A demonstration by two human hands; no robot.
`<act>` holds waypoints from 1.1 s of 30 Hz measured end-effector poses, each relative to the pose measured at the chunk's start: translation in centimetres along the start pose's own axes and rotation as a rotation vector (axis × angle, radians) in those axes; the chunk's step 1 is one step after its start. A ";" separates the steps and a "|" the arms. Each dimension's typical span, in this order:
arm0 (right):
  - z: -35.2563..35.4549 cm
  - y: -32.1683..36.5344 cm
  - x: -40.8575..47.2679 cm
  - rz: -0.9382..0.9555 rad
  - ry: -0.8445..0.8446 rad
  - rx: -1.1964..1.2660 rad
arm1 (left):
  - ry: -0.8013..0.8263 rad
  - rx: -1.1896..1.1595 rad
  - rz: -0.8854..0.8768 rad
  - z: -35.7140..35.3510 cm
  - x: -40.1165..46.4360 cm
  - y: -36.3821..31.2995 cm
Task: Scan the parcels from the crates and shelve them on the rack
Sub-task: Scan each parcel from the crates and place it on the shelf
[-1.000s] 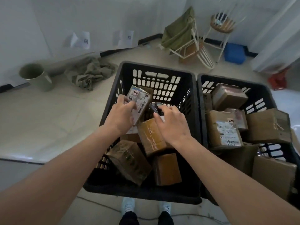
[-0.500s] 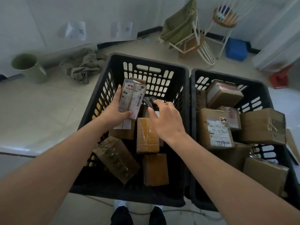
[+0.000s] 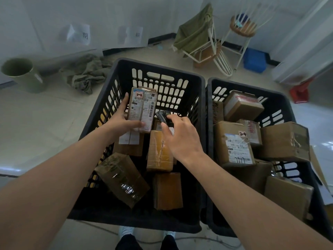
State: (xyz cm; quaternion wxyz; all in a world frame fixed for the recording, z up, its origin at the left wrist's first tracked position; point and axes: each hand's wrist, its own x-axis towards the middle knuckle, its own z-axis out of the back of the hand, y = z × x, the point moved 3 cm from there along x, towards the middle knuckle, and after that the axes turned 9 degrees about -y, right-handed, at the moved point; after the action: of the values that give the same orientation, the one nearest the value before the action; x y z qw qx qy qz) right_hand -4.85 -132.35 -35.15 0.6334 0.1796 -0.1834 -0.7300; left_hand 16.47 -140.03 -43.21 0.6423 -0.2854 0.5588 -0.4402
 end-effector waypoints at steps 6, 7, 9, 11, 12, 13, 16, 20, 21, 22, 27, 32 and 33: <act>-0.1 0.0 0.0 -0.022 0.005 -0.009 | 0.017 0.030 -0.023 -0.3 0.3 0.2; -0.2 0.0 -0.1 -0.023 0.005 -0.008 | 0.024 0.035 -0.026 -0.3 0.3 0.4; -0.3 0.1 -0.2 -0.026 -0.001 -0.006 | 0.048 0.039 -0.030 -0.2 0.3 0.7; -0.3 0.3 -0.3 -0.034 -0.013 -0.002 | 0.066 0.045 -0.036 0.0 0.2 0.6; -0.2 0.5 -0.4 -0.038 -0.017 0.000 | 0.072 0.047 -0.044 0.2 0.2 0.4; -0.2 0.6 -0.5 -0.042 -0.020 0.003 | 0.078 0.043 -0.056 0.3 0.0 0.2; 0.4 0.9 -1.0 -0.064 -0.019 0.006 | 0.098 0.009 -0.107 0.7 -0.4 -0.7; 2.2 1.3 -1.7 -0.099 -0.011 -0.014 | 0.104 0.046 -0.157 0.9 -1.8 -2.8; 2.8 1.5 -2.0 -0.086 -0.019 -0.016 | 0.105 0.035 -0.151 0.9 -2.2 -3.4; 3.5 1.7 -2.3 -0.066 -0.030 -0.017 | 0.109 0.027 -0.149 0.8 -2.7 -4.1; 7.3 2.2 -3.7 0.060 -0.070 -0.071 | 0.057 0.145 -0.223 0.8 -6.3 -7.6; 11.2 0.9 -5.0 0.182 -0.028 -0.111 | -0.080 0.273 -0.298 0.3 -10.7 -11.0; 12.0 0.5 -5.2 0.203 -0.003 -0.130 | -0.107 0.292 -0.312 0.2 -11.6 -11.5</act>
State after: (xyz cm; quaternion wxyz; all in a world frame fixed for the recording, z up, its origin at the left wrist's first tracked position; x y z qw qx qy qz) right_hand -9.63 -126.74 -24.31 0.7139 0.1173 -0.1538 -0.6730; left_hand 13.92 -135.00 -27.90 0.6297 -0.2950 0.4035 -0.5947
